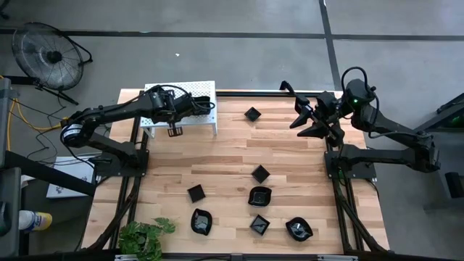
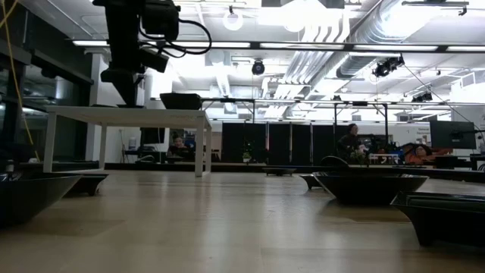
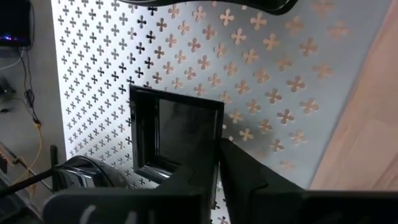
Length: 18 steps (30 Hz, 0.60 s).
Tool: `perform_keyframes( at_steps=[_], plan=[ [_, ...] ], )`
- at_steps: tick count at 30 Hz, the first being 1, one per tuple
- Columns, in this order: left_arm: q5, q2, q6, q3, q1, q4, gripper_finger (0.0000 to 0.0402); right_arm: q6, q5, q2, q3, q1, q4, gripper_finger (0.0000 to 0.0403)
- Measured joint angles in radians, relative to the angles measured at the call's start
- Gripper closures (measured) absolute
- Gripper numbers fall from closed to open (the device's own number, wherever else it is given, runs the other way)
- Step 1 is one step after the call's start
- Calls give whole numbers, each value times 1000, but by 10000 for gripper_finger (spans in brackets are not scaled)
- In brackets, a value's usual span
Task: Pick & Place Mini shaped plates
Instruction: Put the black square plate on the shelf, then stack the black square plate on the black square plate on the shelf
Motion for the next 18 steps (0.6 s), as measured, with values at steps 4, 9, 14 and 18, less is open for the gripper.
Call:
perform_keyframes(
  at_steps=[4,9,14,18],
  plan=[
    [0,0,1,0,0,0,340,0,-1,0,0,0,-7,246],
    [25,0,7,17,0,-4,296,-7,-3,0,0,0,-31,245],
    [25,0,23,86,0,-37,267,-26,0,0,0,0,-69,246],
    [47,0,7,151,0,-128,259,-26,27,0,0,0,-70,245]
  ],
)
